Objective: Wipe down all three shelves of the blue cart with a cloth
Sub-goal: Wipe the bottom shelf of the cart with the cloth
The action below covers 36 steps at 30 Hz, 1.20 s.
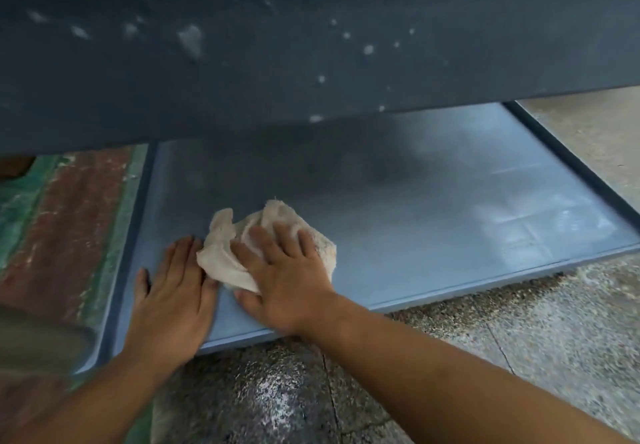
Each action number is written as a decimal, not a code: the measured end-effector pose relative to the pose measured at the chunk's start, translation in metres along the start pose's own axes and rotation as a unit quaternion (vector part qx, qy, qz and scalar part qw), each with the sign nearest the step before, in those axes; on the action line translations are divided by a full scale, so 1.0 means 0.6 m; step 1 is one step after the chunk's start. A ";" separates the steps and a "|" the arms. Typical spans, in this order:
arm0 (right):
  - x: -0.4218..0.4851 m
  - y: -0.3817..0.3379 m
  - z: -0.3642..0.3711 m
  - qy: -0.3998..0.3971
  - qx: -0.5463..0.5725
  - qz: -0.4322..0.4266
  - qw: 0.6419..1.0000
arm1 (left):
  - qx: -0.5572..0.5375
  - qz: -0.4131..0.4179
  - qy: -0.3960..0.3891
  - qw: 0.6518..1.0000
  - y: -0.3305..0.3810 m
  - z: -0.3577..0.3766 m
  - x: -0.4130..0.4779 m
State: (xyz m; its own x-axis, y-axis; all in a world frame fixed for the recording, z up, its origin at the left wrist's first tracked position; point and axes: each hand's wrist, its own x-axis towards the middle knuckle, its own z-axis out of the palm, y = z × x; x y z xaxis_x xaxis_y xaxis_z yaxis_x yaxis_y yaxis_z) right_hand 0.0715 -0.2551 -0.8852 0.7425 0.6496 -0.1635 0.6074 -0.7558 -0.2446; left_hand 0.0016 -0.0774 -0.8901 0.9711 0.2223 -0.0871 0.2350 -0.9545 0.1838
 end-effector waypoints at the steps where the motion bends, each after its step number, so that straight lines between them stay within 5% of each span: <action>1: 0.004 0.027 -0.008 0.006 -0.002 0.014 1.000 | 0.005 -0.001 -0.001 1.000 0.000 0.002 0.003; 13: -0.122 0.513 -0.110 0.107 -0.004 0.364 0.925 | 0.046 -0.012 -0.020 0.999 0.003 0.005 0.004; 18: -0.160 0.589 -0.121 0.093 -0.013 0.466 0.880 | 0.066 -0.016 -0.015 0.998 0.009 0.013 0.007; 25: -0.071 0.484 -0.108 0.100 -0.012 0.362 0.927 | 0.080 -0.007 -0.012 0.997 0.007 0.018 0.014; 31: 0.066 0.232 -0.064 0.081 -0.025 0.147 0.986 | 0.061 -0.005 -0.009 0.998 0.006 0.019 0.014; 36: 0.043 0.086 -0.024 0.023 -0.056 -0.058 0.996 | 0.040 0.000 -0.006 0.999 -0.001 0.017 0.016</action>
State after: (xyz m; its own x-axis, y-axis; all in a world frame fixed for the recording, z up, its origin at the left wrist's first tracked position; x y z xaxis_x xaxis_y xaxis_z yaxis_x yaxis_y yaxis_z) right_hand 0.1261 -0.2785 -0.8882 0.6766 0.7301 -0.0957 0.7152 -0.6825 -0.1505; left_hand 0.0104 -0.0766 -0.9010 0.9704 0.2207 -0.0985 0.2307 -0.9673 0.1055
